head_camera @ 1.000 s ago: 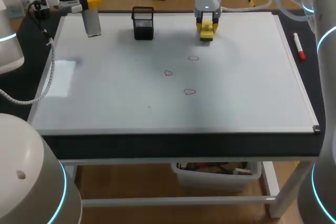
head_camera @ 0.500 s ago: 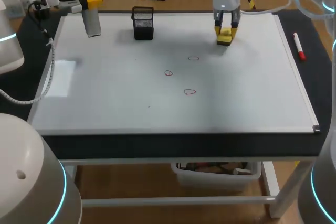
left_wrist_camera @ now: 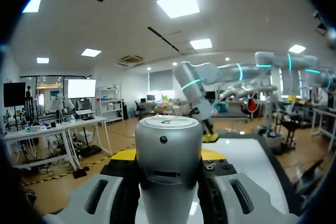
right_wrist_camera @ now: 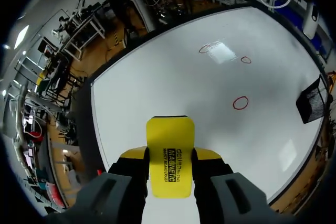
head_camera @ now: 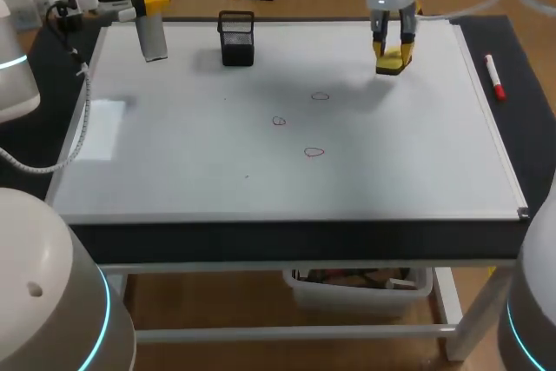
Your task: Pick up the inspection probe, press it on each red-marked spot on the whiteboard one by one, put down the probe, pick up the eraser, and wipe off all the red marks.
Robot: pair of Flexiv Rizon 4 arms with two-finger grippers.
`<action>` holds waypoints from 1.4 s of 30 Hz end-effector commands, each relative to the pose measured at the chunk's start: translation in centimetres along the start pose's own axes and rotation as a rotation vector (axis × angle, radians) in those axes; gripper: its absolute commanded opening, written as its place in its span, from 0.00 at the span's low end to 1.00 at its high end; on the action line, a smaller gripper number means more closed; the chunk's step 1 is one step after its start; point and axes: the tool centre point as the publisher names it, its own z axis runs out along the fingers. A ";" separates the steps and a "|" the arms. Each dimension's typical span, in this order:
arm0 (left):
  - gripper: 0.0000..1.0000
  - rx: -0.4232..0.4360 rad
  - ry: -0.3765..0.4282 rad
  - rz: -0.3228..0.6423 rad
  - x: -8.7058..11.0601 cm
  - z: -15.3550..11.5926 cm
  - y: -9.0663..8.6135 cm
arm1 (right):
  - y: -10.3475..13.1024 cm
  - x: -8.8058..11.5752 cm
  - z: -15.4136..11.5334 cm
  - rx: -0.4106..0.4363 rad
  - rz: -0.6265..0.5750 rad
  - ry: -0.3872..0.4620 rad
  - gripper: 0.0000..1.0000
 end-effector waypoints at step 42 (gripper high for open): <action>0.00 0.004 0.000 0.002 0.0 0.0 0.0 | 1.7 1.2 -1.0 0.503 0.000 -0.139 0.00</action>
